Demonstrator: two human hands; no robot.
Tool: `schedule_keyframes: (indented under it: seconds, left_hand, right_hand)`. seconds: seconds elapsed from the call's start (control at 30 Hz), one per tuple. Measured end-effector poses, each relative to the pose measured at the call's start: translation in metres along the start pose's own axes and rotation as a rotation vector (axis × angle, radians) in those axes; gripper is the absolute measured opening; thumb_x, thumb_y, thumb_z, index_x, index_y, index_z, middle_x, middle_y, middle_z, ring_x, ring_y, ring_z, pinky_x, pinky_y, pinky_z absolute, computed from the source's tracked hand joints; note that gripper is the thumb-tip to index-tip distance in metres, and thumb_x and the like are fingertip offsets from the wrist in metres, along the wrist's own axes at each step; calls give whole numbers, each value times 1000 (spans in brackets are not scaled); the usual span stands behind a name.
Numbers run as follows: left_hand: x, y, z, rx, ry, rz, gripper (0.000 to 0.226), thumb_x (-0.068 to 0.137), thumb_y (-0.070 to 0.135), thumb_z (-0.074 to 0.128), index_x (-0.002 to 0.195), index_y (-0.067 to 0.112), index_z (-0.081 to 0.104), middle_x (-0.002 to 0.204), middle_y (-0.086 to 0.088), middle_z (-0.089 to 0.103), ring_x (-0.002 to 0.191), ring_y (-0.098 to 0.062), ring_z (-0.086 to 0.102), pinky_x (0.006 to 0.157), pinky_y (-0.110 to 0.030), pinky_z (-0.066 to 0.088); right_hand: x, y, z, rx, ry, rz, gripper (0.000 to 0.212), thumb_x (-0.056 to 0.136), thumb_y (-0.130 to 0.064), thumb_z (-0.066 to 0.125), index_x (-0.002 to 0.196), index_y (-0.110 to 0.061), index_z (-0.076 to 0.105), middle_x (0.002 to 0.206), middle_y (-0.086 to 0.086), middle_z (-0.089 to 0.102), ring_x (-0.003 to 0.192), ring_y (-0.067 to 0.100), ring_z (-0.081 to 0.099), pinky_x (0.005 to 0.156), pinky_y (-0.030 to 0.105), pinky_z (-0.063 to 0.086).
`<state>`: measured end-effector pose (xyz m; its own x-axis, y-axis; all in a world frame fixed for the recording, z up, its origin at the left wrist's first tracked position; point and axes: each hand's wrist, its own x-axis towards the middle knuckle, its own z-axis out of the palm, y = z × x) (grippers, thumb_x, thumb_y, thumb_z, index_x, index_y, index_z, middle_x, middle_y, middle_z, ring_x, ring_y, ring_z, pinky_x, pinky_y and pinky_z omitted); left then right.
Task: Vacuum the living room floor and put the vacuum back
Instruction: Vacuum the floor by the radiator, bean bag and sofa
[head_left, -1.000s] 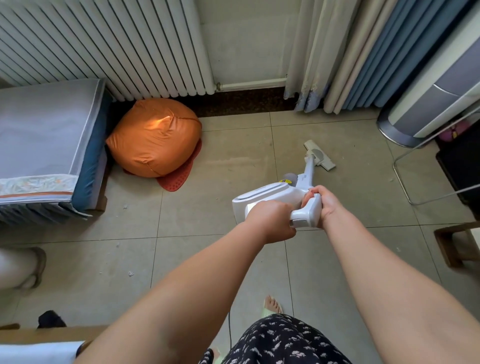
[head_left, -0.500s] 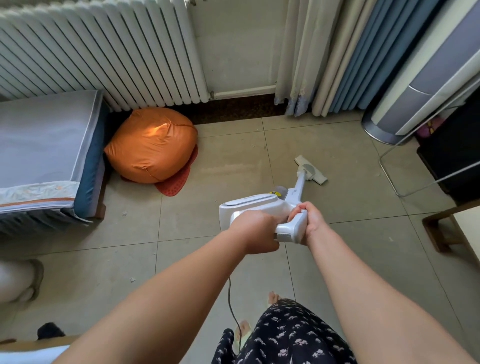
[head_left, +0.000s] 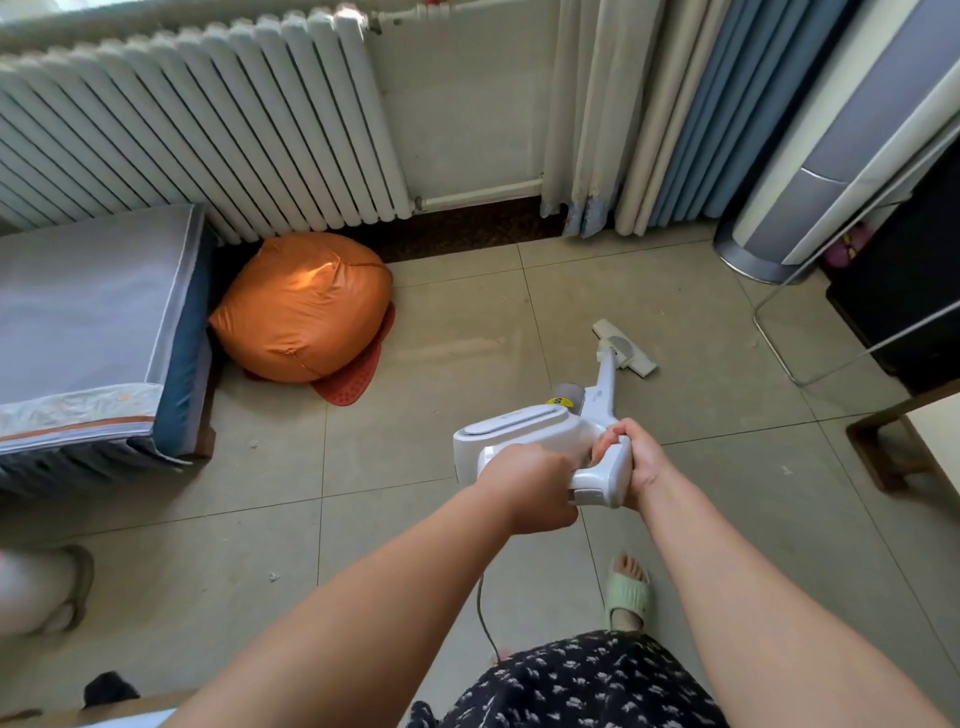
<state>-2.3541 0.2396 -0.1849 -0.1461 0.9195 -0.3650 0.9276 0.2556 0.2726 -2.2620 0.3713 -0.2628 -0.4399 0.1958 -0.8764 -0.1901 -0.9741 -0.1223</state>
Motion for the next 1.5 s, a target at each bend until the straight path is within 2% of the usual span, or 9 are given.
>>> schedule_keyframes:
  seconds: [0.13,0.33,0.47,0.63,0.77,0.87,1.03,1.23,1.5]
  left_hand:
    - [33,6,-6,-36,7,-3,7,78,27,59,80,23,53,75,-2,62,69,-27,53,58,-27,36]
    - [98,28,-23,-65,26,-6,9,77,27,59,85,23,60,68,5,52,67,-23,49,58,-26,34]
    - [145,49,-31,-86,46,-8,14,76,29,59,89,23,63,69,5,54,68,-23,51,59,-26,36]
    - [193,72,-40,-99,41,-19,17,77,30,60,92,22,63,73,2,59,72,-25,55,59,-26,36]
    - [225,87,-53,-86,36,-24,18,78,30,60,92,21,63,74,2,60,70,-24,53,58,-26,34]
    - [244,97,-61,-87,27,-29,15,78,29,60,91,21,62,72,4,55,70,-23,51,58,-25,32]
    - [277,114,-70,-98,28,-45,13,78,30,61,86,21,59,71,4,54,70,-24,51,57,-26,33]
    - [308,128,-76,-106,7,-37,7,78,26,60,79,24,54,72,3,56,69,-24,51,57,-26,33]
    - [330,137,-84,-102,1,-60,12,79,25,60,89,20,65,74,2,59,72,-23,54,58,-26,33]
  right_hand:
    - [12,-33,3,-21,2,-14,16,62,-10,51,61,-16,36,43,-7,43,32,5,42,39,12,40]
    - [24,-104,7,-47,25,-2,19,72,-12,49,61,-18,36,43,-6,42,32,6,41,37,13,40]
    - [29,-156,5,-34,19,-19,16,62,-11,52,62,-18,37,43,-6,43,32,6,42,37,14,40]
    - [37,-212,1,-50,30,0,19,77,-14,48,62,-17,37,43,-6,43,32,6,42,37,13,40]
    - [39,-249,2,-39,25,3,16,73,-12,49,62,-17,37,43,-6,43,32,5,42,38,12,40]
    - [41,-272,3,-20,25,4,24,84,-16,45,62,-17,36,42,-5,43,31,6,42,38,12,39]
    - [45,-311,2,-42,29,-20,26,87,-17,43,63,-17,35,41,-5,42,31,6,41,38,11,38]
    - [51,-343,-3,-21,35,-2,23,81,-15,45,61,-18,35,42,-6,42,32,5,42,39,12,40]
    - [55,-362,-3,22,12,-9,17,61,-10,50,53,-16,38,43,-7,42,33,5,42,39,13,40]
